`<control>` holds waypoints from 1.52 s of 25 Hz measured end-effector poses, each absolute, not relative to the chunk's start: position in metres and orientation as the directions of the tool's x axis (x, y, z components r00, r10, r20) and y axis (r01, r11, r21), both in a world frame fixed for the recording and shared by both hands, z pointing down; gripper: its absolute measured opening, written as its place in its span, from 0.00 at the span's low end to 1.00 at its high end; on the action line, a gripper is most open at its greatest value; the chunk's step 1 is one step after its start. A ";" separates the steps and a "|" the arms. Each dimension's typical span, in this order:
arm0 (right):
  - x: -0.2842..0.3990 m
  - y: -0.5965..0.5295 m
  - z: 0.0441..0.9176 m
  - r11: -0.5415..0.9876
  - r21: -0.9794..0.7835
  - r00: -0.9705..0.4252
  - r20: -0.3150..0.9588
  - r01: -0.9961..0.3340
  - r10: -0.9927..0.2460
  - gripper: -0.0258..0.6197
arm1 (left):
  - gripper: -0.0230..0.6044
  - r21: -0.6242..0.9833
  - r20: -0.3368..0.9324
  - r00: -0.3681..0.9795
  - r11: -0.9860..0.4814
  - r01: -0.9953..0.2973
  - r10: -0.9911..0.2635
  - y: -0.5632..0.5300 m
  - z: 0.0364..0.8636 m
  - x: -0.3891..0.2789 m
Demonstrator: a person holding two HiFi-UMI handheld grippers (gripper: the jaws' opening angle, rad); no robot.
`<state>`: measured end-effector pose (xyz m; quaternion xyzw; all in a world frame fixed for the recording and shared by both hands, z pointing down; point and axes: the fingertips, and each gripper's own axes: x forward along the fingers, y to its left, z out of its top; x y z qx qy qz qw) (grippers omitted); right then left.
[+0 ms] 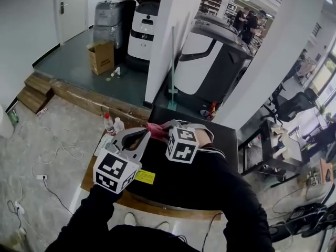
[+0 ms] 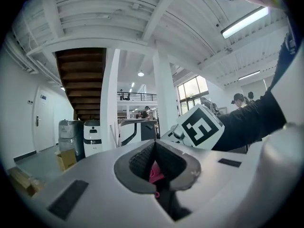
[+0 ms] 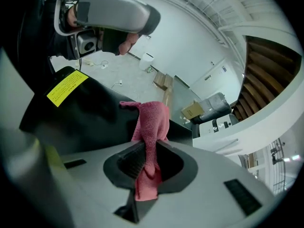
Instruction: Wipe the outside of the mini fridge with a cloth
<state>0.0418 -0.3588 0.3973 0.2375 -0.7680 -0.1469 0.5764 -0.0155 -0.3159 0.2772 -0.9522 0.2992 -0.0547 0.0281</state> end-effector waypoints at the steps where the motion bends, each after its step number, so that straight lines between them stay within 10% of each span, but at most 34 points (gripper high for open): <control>1: 0.043 -0.360 0.399 0.843 0.505 -0.213 0.817 -0.186 -0.537 0.13 | 0.04 -0.084 0.081 0.815 -0.819 -0.568 -0.574 -0.317 0.276 -0.014; 26: 0.358 -0.221 0.402 0.712 0.581 0.250 0.814 -0.395 -0.525 0.13 | 0.04 -0.111 0.079 0.858 -0.860 -0.499 -0.508 -0.262 0.279 0.064; 38: 0.118 -0.257 0.333 0.723 0.638 -0.096 0.729 -0.264 -0.678 0.13 | 0.04 -0.119 0.059 0.773 -0.773 -0.623 -0.632 -0.269 0.264 0.001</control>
